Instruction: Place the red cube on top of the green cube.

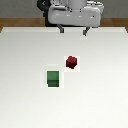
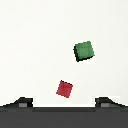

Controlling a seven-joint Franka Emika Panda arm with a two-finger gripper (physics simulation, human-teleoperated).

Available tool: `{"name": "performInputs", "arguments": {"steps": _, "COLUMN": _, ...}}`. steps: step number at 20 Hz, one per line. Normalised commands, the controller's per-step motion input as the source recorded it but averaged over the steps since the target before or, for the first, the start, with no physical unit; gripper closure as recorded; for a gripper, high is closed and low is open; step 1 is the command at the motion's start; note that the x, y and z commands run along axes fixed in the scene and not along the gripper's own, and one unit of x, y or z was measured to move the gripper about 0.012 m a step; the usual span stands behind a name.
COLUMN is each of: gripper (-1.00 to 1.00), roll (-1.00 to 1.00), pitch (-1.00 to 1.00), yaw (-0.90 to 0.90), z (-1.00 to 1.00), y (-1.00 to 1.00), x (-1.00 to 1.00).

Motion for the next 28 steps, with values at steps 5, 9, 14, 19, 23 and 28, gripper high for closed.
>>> {"name": "performInputs", "arguments": {"steps": 5, "gripper": -1.00, "roll": 0.00, "pitch": 0.00, "yaw": -0.03, "z": 0.00, "y": 0.00, "x": 0.20}}
{"name": "performInputs", "arguments": {"steps": 9, "gripper": -1.00, "roll": 0.00, "pitch": 0.00, "yaw": 0.00, "z": 0.00, "y": 0.00, "x": -0.50}}
{"name": "performInputs", "arguments": {"steps": 14, "gripper": -1.00, "roll": 0.00, "pitch": 0.00, "yaw": -0.09, "z": -0.20, "y": 0.00, "x": 0.00}}
{"name": "performInputs", "arguments": {"steps": 19, "gripper": -1.00, "roll": 0.00, "pitch": 0.00, "yaw": 0.00, "z": -0.40, "y": 0.00, "x": 0.00}}
{"name": "performInputs", "arguments": {"steps": 23, "gripper": -1.00, "roll": 0.00, "pitch": 0.00, "yaw": 0.00, "z": -1.00, "y": 0.00, "x": 0.00}}
{"name": "performInputs", "arguments": {"steps": 28, "gripper": -1.00, "roll": 0.00, "pitch": 0.00, "yaw": 0.00, "z": -1.00, "y": 0.00, "x": 0.00}}
